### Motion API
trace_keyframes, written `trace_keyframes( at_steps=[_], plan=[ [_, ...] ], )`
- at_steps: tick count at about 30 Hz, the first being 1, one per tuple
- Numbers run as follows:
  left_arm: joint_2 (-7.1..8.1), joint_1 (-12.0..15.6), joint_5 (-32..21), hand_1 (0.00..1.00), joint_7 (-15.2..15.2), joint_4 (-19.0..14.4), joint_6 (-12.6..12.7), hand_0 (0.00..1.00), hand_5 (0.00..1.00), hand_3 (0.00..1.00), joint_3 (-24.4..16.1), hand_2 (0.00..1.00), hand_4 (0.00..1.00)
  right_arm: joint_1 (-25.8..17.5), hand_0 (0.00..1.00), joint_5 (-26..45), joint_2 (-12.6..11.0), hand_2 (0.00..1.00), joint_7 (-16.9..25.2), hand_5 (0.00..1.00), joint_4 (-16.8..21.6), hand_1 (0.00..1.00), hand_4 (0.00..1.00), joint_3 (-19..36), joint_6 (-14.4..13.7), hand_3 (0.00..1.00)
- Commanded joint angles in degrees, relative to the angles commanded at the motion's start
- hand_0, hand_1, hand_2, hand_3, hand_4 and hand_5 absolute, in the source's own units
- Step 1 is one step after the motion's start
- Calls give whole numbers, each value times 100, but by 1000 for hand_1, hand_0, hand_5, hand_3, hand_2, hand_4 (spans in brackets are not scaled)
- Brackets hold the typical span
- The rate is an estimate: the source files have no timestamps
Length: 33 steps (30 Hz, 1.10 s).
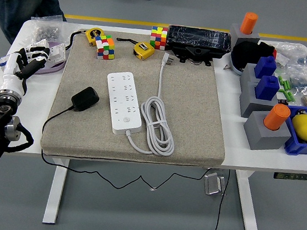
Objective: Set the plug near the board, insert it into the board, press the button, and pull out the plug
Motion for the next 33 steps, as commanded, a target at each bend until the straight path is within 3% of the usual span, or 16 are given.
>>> trace_keyframes(
  at_steps=[33],
  plan=[
    [14,45,91,656,-11,-151,17,640,319,576,-219,599,706,-21,608,-33,30,687,-1,448,3,675,916,42,1,573]
  ],
)
